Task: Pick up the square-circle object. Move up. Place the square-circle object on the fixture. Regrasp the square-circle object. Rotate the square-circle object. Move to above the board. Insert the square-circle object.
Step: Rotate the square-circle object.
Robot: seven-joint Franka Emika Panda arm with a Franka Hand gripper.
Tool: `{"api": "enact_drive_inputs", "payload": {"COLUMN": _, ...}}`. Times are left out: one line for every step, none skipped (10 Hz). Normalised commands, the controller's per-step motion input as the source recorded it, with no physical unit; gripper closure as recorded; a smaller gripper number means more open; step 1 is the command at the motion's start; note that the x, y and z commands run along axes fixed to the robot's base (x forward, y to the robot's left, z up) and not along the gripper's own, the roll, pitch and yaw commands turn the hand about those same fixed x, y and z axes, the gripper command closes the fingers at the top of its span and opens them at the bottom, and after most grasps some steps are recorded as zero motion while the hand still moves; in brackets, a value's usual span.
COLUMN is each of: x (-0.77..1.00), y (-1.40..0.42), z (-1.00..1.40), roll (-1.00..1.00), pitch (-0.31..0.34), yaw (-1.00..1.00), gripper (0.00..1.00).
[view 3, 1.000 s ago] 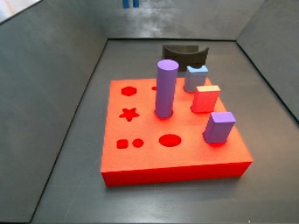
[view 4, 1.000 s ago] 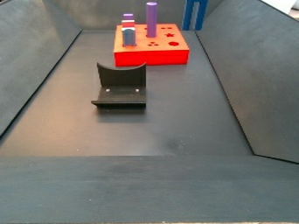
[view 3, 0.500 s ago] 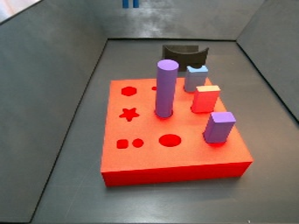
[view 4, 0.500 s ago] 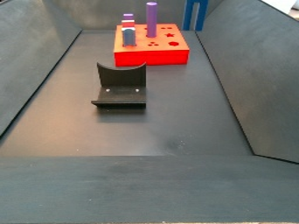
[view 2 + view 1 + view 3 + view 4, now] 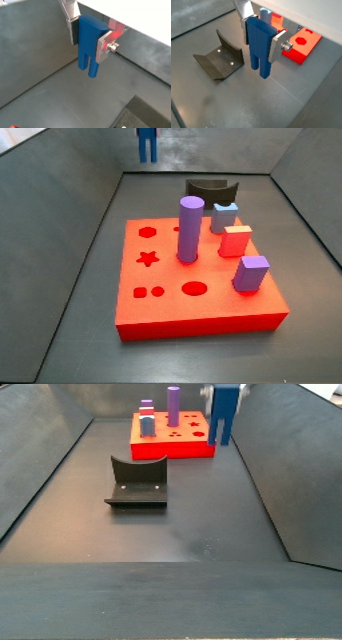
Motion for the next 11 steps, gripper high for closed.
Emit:
{"api": "enact_drive_inputs", "payload": {"x": 0.02, "y": 0.01, "z": -1.0, "roll": -0.15, "pitch": -0.034, "yaw": -0.05, "gripper": 1.0}}
{"api": "enact_drive_inputs", "payload": {"x": 0.03, "y": 0.01, "z": -1.0, "roll": -0.15, "pitch": -0.029, "yaw": -0.05, "gripper": 1.0}}
{"api": "enact_drive_inputs", "payload": {"x": 0.03, "y": 0.01, "z": -1.0, "roll": -0.16, "pitch": -0.027, "yaw": -0.04, "gripper": 1.0}}
{"api": "enact_drive_inputs", "payload": {"x": 0.03, "y": 0.01, "z": -1.0, "roll": -0.17, "pitch": -0.029, "yaw": -0.04, "gripper": 1.0}}
{"api": "enact_drive_inputs", "payload": {"x": 0.03, "y": 0.01, "z": -1.0, "roll": -0.18, "pitch": -0.032, "yaw": -0.03, "gripper": 1.0}}
{"api": "enact_drive_inputs", "payload": {"x": 0.03, "y": 0.01, "z": -1.0, "roll": -0.18, "pitch": -0.037, "yaw": -0.03, "gripper": 1.0}}
{"api": "enact_drive_inputs", "payload": {"x": 0.03, "y": 0.01, "z": -0.92, "roll": -0.19, "pitch": -0.039, "yaw": -0.02, "gripper": 1.0}}
{"api": "enact_drive_inputs", "payload": {"x": 0.03, "y": 0.01, "z": -0.77, "roll": -0.2, "pitch": -0.037, "yaw": -0.02, "gripper": 1.0}}
{"api": "enact_drive_inputs", "payload": {"x": 0.03, "y": 0.01, "z": -0.59, "roll": -0.2, "pitch": -0.036, "yaw": -0.01, "gripper": 1.0}}
{"api": "enact_drive_inputs", "payload": {"x": 0.03, "y": 0.01, "z": -0.5, "roll": -0.21, "pitch": -0.034, "yaw": -0.01, "gripper": 1.0}}
{"api": "enact_drive_inputs", "payload": {"x": 0.03, "y": 0.01, "z": -0.32, "roll": -0.22, "pitch": -0.028, "yaw": 0.0, "gripper": 1.0}}
